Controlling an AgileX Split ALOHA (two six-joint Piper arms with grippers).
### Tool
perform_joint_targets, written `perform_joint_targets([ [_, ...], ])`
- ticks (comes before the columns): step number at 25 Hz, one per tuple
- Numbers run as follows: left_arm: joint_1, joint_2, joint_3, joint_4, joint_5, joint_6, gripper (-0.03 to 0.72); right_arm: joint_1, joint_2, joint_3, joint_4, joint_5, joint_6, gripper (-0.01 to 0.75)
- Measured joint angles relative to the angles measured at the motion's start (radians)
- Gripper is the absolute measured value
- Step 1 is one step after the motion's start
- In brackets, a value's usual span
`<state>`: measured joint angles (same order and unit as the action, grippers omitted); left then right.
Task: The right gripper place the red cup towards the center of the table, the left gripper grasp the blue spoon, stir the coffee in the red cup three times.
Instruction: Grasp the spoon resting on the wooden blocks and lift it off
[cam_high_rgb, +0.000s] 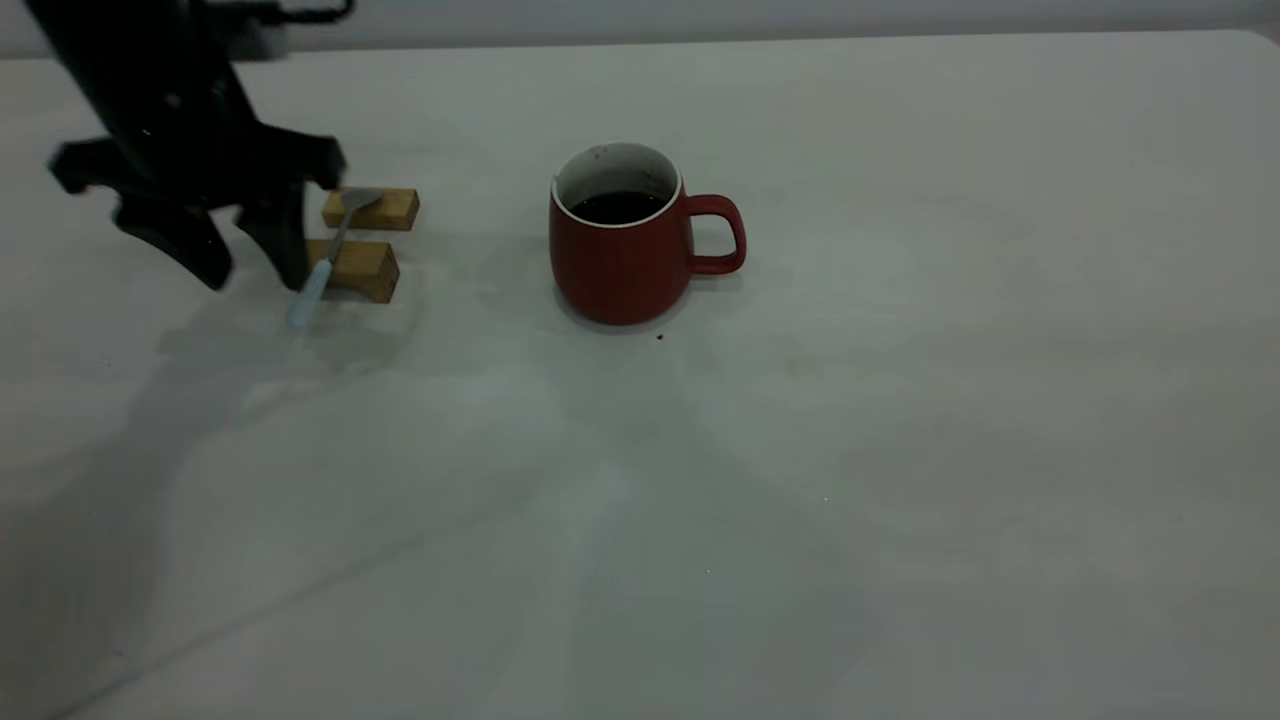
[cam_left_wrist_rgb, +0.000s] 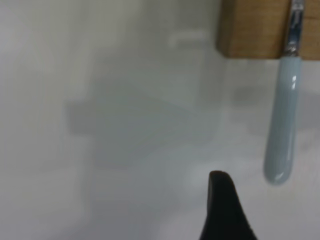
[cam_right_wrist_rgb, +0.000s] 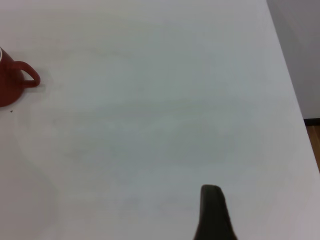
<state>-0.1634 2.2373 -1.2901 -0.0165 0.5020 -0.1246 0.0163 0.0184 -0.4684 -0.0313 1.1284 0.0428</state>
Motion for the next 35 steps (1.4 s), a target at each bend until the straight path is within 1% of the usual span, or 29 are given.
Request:
perform_joint_targets([
  [4,-0.017,0.05,-0.038,0.0,-0.001,-0.01,0.53,0.0,0.0,0.0,0.0,0.0,0.0,0.572],
  [8,-0.019,0.078,-0.065,0.001,-0.002,-0.012,0.53,0.0,0.0,0.0,0.0,0.0,0.0,0.572],
  [15,-0.019,0.127,-0.074,0.002,-0.076,-0.011,0.53,0.0,0.0,0.0,0.0,0.0,0.0,0.572],
  [20,-0.019,0.165,-0.075,0.001,-0.088,-0.012,0.507,0.0,0.0,0.0,0.0,0.0,0.0,0.572],
  [24,-0.019,0.173,-0.096,0.001,-0.098,-0.012,0.425,0.0,0.0,0.0,0.0,0.0,0.0,0.572],
  [27,-0.019,0.174,-0.113,0.001,-0.098,-0.012,0.327,0.0,0.0,0.0,0.0,0.0,0.0,0.572],
  [29,-0.019,0.174,-0.125,0.001,-0.093,-0.012,0.249,0.0,0.0,0.0,0.0,0.0,0.0,0.572],
  [32,-0.019,0.174,-0.145,0.001,-0.049,-0.012,0.133,0.0,0.0,0.0,0.0,0.0,0.0,0.572],
  [33,-0.019,0.174,-0.157,0.001,-0.022,-0.012,0.119,0.0,0.0,0.0,0.0,0.0,0.0,0.572],
  [35,-0.019,0.175,-0.19,0.001,0.041,-0.012,0.119,0.0,0.0,0.0,0.0,0.0,0.0,0.572],
])
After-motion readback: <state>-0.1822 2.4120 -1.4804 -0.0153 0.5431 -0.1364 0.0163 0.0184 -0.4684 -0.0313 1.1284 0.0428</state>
